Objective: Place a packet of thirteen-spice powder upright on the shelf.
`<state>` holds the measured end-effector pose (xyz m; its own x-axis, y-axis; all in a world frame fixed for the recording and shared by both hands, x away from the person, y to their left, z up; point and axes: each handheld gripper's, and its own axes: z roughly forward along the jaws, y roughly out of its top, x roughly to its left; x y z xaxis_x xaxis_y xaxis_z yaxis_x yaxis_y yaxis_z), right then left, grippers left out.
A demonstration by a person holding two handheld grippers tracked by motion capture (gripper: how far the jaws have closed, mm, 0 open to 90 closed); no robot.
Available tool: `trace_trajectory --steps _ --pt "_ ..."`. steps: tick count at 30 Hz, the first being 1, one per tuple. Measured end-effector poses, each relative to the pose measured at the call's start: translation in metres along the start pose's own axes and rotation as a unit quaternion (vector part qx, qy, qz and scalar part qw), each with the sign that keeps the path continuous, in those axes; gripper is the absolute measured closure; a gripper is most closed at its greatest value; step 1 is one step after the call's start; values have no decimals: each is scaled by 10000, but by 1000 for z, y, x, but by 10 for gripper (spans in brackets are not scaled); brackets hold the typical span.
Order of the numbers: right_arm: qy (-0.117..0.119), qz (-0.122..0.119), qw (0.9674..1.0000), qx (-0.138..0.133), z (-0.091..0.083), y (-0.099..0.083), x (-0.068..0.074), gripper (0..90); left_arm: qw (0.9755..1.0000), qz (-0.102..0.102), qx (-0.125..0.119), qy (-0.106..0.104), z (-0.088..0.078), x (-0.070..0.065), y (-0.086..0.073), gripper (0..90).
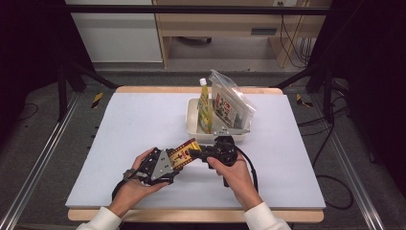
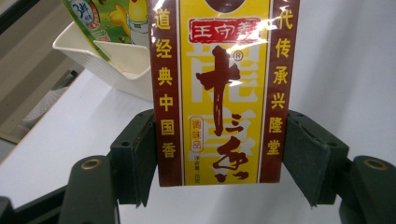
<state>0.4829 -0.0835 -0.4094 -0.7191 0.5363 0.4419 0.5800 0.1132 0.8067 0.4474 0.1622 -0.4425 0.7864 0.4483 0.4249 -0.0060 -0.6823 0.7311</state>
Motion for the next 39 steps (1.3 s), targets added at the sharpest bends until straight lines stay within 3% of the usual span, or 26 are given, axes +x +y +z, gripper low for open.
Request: trace_trajectory --steps 5,7,9,12,17,20,24,28,32,34,35,36,39 --pt "-176 29 9998 -117 -5 2 1 682 9998 -188 11 90 -3 3 -3 236" --pt "-360 -18 9992 -158 -9 4 2 682 9993 -357 47 87 -8 6 -6 212" --pt "-703 -145 9972 -219 -14 7 5 682 9989 -437 119 93 -12 7 -9 185" --pt "-1010 -209 9943 -287 -16 12 11 682 9971 -625 421 115 -21 10 -17 151" --pt "-1514 -309 9869 -462 -16 26 24 681 9902 -1172 685 341 -40 12 -33 110" --pt "-1774 -385 9820 -526 -13 37 31 681 9862 -1425 676 496 -55 15 -42 103" --pt "-2013 -389 9767 -631 -8 54 41 682 9784 -1806 695 731 -69 22 -55 105" --pt "-2267 -410 9705 -712 1 68 47 682 9728 -1971 758 957 -72 30 -62 109" --pt "-2508 -400 9640 -792 10 80 51 683 9734 -1841 787 1117 -74 35 -65 109" --pt "-2709 -423 9577 -871 15 87 53 683 9720 -1886 760 1180 -76 37 -66 113" --pt "-2751 -417 9562 -906 16 89 54 683 9700 -1982 785 1172 -77 37 -67 113" --pt "-2777 -389 9552 -943 18 92 54 683 9694 -2004 798 1169 -77 38 -68 113" --pt "-2772 -324 9530 -1177 21 100 55 684 9697 -1991 835 1143 -75 37 -67 116"
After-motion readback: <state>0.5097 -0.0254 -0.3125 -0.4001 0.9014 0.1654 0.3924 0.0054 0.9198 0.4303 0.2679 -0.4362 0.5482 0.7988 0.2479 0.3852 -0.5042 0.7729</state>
